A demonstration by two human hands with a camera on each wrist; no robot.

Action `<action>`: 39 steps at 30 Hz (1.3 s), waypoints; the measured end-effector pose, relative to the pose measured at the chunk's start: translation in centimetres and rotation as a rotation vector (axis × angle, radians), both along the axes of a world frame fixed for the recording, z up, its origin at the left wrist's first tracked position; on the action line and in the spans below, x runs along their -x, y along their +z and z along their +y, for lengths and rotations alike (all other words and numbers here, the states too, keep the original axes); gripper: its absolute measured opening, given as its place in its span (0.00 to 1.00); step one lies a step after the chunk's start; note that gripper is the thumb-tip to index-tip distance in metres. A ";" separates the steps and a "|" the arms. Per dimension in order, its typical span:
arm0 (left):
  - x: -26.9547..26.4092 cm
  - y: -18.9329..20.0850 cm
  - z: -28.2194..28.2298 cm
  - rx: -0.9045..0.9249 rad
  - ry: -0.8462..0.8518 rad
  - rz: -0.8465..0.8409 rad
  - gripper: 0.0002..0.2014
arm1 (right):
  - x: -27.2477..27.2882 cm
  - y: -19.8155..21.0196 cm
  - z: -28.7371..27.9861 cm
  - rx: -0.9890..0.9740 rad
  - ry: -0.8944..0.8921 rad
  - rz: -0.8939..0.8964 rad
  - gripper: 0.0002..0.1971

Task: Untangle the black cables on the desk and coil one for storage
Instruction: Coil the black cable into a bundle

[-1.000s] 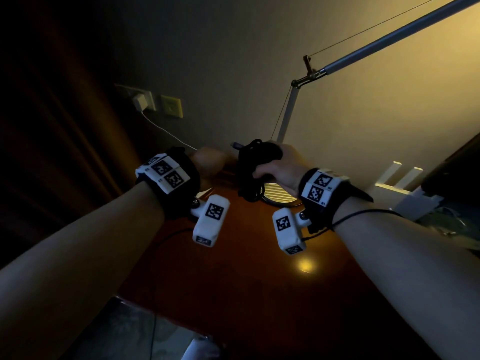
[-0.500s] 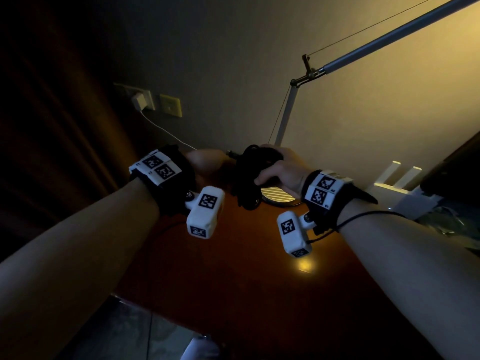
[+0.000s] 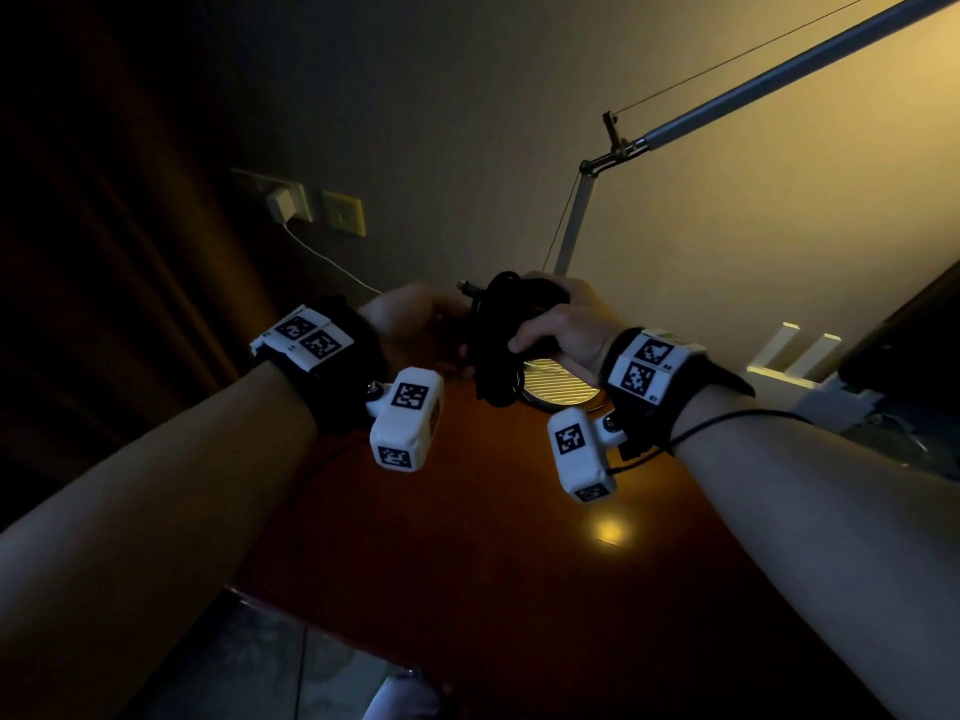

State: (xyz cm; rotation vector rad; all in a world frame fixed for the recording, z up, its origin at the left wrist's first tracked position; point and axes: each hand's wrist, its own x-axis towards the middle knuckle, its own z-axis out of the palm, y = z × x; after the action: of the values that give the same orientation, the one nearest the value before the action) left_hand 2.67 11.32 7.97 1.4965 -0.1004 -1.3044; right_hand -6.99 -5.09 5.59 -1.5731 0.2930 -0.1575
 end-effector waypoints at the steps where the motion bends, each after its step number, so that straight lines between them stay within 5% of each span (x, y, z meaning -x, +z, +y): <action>1: 0.1 0.1 -0.1 -0.017 -0.032 -0.023 0.11 | 0.0 0.1 0.1 0.020 0.005 -0.005 0.18; 9: 0.2 0.2 -0.3 -0.105 -0.051 -0.174 0.09 | 0.2 -0.2 0.1 0.041 0.000 0.010 0.22; 14: 0.8 -0.5 -1.0 -0.117 -0.053 -0.406 0.17 | 0.4 0.0 0.1 0.097 0.025 0.041 0.21; 18: 0.6 0.2 -0.4 -0.118 -0.034 -0.262 0.08 | 0.4 0.3 0.2 0.223 0.047 0.090 0.28; 27: -0.4 0.1 0.8 0.044 0.026 0.031 0.17 | 0.1 1.1 0.5 0.350 0.106 0.071 0.17; 39: -0.3 0.2 1.7 0.063 -0.093 -0.014 0.07 | 0.1 1.7 1.0 0.361 0.125 0.082 0.13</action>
State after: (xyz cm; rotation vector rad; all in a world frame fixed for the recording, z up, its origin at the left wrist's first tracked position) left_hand 3.01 13.01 8.14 1.4628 -0.2208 -1.3528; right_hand -7.13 -4.05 7.26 -1.9542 0.2377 -0.0495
